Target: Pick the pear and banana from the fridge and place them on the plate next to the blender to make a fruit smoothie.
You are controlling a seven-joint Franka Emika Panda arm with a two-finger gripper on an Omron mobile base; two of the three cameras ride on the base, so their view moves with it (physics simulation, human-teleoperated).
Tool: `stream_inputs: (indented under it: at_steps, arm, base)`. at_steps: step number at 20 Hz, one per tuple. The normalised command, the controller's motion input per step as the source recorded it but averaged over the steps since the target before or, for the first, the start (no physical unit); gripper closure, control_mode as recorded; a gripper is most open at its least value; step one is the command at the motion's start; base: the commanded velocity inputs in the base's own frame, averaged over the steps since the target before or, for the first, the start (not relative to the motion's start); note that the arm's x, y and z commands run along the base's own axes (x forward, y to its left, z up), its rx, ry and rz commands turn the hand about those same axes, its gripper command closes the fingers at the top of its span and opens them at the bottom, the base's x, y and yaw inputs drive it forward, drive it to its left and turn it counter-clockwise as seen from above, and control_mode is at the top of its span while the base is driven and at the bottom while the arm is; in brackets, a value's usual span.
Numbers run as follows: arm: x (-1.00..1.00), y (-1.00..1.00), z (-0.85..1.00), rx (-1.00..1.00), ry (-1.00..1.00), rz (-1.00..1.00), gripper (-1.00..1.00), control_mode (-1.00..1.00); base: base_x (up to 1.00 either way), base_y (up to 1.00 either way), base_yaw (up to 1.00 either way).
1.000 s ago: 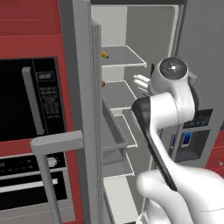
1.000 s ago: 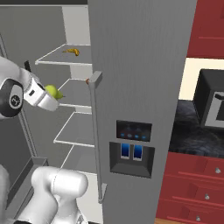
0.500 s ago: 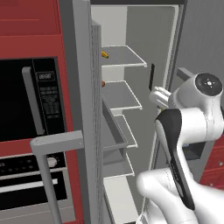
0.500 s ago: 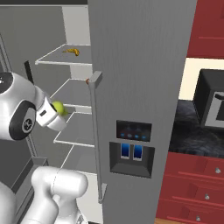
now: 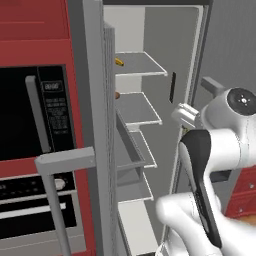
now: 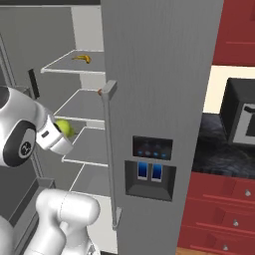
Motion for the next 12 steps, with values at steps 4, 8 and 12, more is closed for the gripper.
stream_inputs:
  at_steps: [4, 8, 12]
  arm:
    - [0.00, 0.00, 0.00, 0.00, 0.00, 0.00, 1.00, 1.00]
    - [0.00, 0.00, 0.00, 0.00, 0.00, 0.00, 1.00, 1.00]
    - [0.00, 0.00, 0.00, 0.00, 0.00, 0.00, 1.00, 1.00]
  base:
    - [-0.84, 0.00, -0.06]
    - [-0.78, -0.18, -0.24]
    - [-0.67, -0.36, -0.46]
